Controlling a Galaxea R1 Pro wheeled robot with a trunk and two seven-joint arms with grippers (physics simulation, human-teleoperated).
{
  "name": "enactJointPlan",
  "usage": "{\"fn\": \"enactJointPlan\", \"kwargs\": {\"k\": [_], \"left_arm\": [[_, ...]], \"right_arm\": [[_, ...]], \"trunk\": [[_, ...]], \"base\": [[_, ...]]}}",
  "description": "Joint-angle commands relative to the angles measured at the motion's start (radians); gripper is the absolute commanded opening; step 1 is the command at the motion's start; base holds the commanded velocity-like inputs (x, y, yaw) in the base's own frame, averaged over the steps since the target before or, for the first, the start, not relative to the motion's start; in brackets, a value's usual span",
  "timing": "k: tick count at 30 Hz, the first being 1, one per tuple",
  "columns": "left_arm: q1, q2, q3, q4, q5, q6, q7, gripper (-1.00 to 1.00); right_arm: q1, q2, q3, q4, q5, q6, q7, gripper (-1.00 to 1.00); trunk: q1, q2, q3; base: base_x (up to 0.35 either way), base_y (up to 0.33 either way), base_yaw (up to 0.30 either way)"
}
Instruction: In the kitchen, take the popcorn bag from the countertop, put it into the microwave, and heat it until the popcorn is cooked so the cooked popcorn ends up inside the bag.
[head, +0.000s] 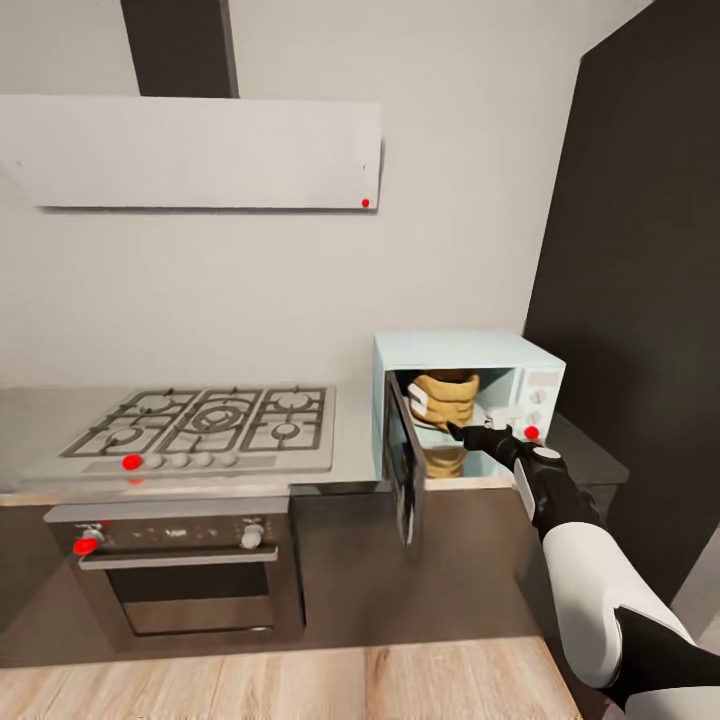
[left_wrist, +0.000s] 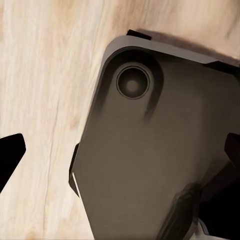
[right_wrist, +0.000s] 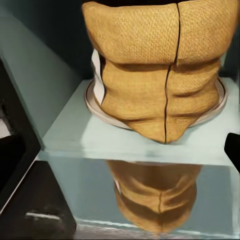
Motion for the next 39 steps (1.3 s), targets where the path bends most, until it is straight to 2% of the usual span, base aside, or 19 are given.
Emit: {"fn": "enactJointPlan", "kwargs": {"k": [1, 9, 13, 14, 15, 21, 23, 25, 26, 29, 30, 31, 32, 33, 34, 35, 36, 37, 39], "left_arm": [[0.000, 0.000, 0.000, 0.000, 0.005, -0.003, 0.002, 1.00], [0.000, 0.000, -0.001, 0.000, 0.005, -0.003, 0.002, 1.00], [0.000, 0.000, 0.000, 0.000, 0.005, -0.003, 0.001, 1.00], [0.000, 0.000, -0.001, 0.000, 0.005, -0.003, 0.001, 1.00], [0.000, -0.001, -0.001, 0.000, 0.005, -0.003, 0.002, 1.00], [0.000, -0.001, -0.001, 0.000, 0.005, -0.003, 0.001, 1.00], [0.000, -0.001, -0.001, 0.000, 0.005, -0.003, 0.001, 1.00], [0.000, -0.001, -0.001, 0.000, 0.005, -0.003, 0.001, 1.00], [0.000, -0.001, -0.001, 0.000, 0.005, -0.003, 0.001, 1.00], [0.000, -0.002, -0.003, 0.000, 0.004, -0.003, 0.001, 1.00], [0.000, -0.002, -0.004, -0.001, 0.004, -0.003, 0.001, 1.00], [0.000, -0.002, -0.004, -0.002, 0.005, -0.003, 0.001, 1.00], [0.000, -0.003, -0.003, -0.002, 0.005, -0.003, 0.001, 1.00], [0.000, -0.004, -0.002, -0.003, 0.005, -0.003, 0.001, 1.00], [0.000, -0.003, -0.002, -0.003, 0.005, -0.003, 0.001, 1.00], [0.000, -0.003, -0.002, -0.003, 0.006, -0.003, 0.001, 1.00], [0.000, -0.002, -0.002, -0.003, 0.006, -0.003, 0.001, 1.00], [0.000, -0.002, -0.001, -0.003, 0.006, -0.003, 0.001, 1.00], [0.000, -0.002, -0.001, -0.003, 0.006, -0.003, 0.001, 1.00]], "right_arm": [[-0.001, 0.001, -0.005, -0.002, 0.005, 0.005, 0.008, 1.00], [-0.001, -0.001, -0.005, -0.002, 0.006, 0.011, 0.008, 1.00], [0.004, -0.031, -0.004, 0.004, 0.005, 0.020, 0.009, 1.00], [0.022, -0.039, -0.004, 0.006, 0.005, 0.027, 0.009, 1.00], [0.050, -0.046, -0.005, 0.007, 0.005, 0.039, 0.009, 1.00], [0.306, -0.154, -0.006, 0.009, 0.002, 0.069, 0.008, 1.00], [0.368, -0.169, -0.007, 0.010, 0.001, 0.070, 0.008, 1.00], [0.427, -0.174, -0.008, 0.028, 0.002, 0.071, 0.003, 1.00], [0.454, -0.175, -0.008, 0.066, 0.002, 0.070, -0.001, 1.00], [0.485, -0.194, -0.006, 0.301, 0.004, 0.059, -0.035, 1.00], [0.488, -0.204, -0.003, 0.399, 0.006, 0.050, -0.058, 1.00], [0.490, -0.212, 0.001, 0.536, 0.008, 0.014, -0.103, 1.00], [0.490, -0.214, 0.003, 0.599, 0.009, -0.011, -0.139, 1.00], [0.491, -0.215, 0.004, 0.630, 0.015, -0.024, -0.166, 1.00], [0.495, -0.214, 0.005, 0.662, 0.049, -0.039, -0.221, 1.00], [0.501, -0.213, 0.005, 0.670, 0.073, -0.043, -0.237, 1.00], [0.517, -0.207, 0.005, 0.679, 0.120, -0.048, -0.255, 1.00], [0.527, -0.203, 0.006, 0.683, 0.150, -0.055, -0.264, 1.00], [0.533, -0.198, 0.006, 0.686, 0.165, -0.062, -0.270, 1.00]], "trunk": [[0.000, -0.001, -0.001], [0.000, -0.001, -0.001], [0.000, -0.001, -0.001], [0.000, -0.001, -0.001], [0.000, -0.001, -0.001], [0.000, -0.001, -0.001], [0.000, -0.001, -0.001], [0.000, -0.001, -0.001], [0.000, -0.001, -0.001], [0.000, -0.001, -0.001], [0.000, -0.001, -0.001], [0.000, -0.001, -0.001], [0.000, -0.001, -0.001], [0.000, -0.001, -0.001], [0.000, -0.001, -0.001], [0.000, -0.001, -0.001], [0.000, -0.001, -0.001], [0.000, -0.001, -0.001], [0.000, -0.001, -0.001]], "base": [[-0.251, 0.000, 0.000], [-0.141, 0.000, 0.000], [-0.004, 0.000, 0.000], [0.000, 0.000, 0.000], [0.000, 0.000, 0.000], [0.000, 0.000, 0.000], [0.000, 0.000, 0.000], [0.000, 0.000, 0.000], [0.000, 0.000, 0.000], [0.000, 0.000, 0.000], [0.000, 0.000, 0.000], [0.000, 0.000, 0.000], [0.000, 0.000, 0.000], [0.000, 0.000, 0.000], [0.000, 0.000, 0.000], [0.000, 0.000, 0.000], [0.000, 0.000, 0.000], [0.000, 0.000, 0.000], [0.000, 0.000, 0.000]]}}
